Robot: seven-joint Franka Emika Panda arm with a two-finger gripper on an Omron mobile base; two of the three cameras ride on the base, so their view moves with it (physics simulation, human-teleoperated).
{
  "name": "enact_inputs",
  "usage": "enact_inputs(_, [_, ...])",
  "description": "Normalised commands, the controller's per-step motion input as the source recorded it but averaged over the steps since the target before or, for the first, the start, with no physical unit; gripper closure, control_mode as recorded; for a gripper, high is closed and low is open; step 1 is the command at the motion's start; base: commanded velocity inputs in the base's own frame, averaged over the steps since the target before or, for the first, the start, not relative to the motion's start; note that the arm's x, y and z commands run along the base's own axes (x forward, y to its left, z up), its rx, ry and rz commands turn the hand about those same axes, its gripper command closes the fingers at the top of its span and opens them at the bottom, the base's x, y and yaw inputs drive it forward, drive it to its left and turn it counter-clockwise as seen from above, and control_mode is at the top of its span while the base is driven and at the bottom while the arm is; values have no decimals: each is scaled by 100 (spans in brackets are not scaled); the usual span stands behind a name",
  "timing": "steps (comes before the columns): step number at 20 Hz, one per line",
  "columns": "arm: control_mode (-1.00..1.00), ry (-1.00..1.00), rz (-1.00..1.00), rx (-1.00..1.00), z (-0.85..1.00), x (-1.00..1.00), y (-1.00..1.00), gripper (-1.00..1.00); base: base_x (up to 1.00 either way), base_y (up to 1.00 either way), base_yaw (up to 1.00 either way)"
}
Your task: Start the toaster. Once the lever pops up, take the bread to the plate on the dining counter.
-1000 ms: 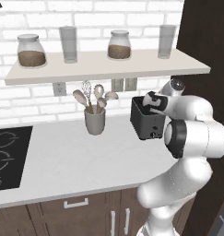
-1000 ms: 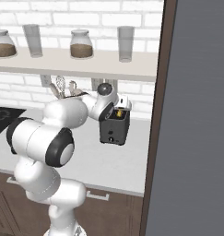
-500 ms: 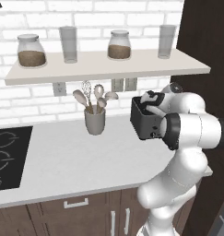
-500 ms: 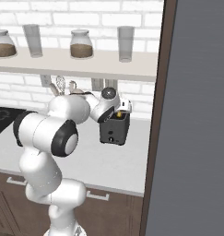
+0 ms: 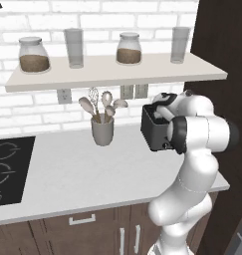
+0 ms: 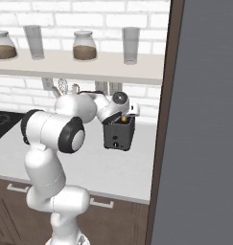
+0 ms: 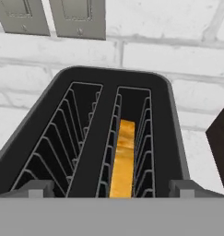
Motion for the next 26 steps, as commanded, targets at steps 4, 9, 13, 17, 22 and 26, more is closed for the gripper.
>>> enact_inputs(4, [-100, 0, 4, 0, -7, 21, 0, -100, 0, 0, 0])
enact_inputs(9, [-100, 0, 1, 0, -1, 11, 1, -100, 0, 0, 0])
enact_inputs(13, [-100, 0, 0, -1, 0, 1, 3, -100, 0, 0, 0])
enact_inputs(17, [-100, 0, 0, -1, 0, 0, 14, -100, 0, 0, 0])
enact_inputs(22, [-100, 0, 0, -1, 0, 2, 16, -100, 0, 0, 0])
enact_inputs(26, [-100, 0, 0, -2, 0, 1, 1, -100, 0, 0, 0])
